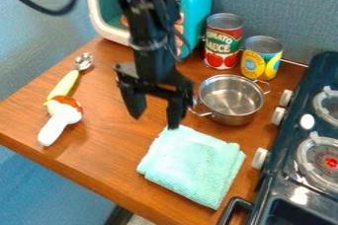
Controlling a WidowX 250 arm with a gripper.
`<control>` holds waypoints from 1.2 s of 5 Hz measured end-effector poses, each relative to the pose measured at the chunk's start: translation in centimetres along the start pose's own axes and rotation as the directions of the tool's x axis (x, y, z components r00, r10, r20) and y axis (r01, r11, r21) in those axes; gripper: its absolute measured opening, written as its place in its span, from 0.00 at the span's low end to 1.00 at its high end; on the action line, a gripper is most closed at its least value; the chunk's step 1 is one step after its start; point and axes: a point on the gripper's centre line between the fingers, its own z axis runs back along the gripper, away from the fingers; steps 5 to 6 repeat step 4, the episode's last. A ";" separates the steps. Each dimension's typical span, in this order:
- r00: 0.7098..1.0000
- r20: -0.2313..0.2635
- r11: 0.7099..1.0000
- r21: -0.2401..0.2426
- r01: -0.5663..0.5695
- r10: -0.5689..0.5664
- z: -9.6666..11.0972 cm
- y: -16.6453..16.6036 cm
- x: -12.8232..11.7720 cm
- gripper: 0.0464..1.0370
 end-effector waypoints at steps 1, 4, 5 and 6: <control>1.000 0.001 0.999 -0.040 0.012 -0.012 2.0 1.4 1.2 0.96; 0.961 -0.160 0.961 0.125 0.247 -0.226 -3.3 0.9 7.9 0.96; 0.961 -0.160 0.961 0.125 0.247 -0.226 -3.3 0.9 7.9 0.96; 0.961 -0.160 0.961 0.125 0.247 -0.226 -3.3 0.9 7.9 0.96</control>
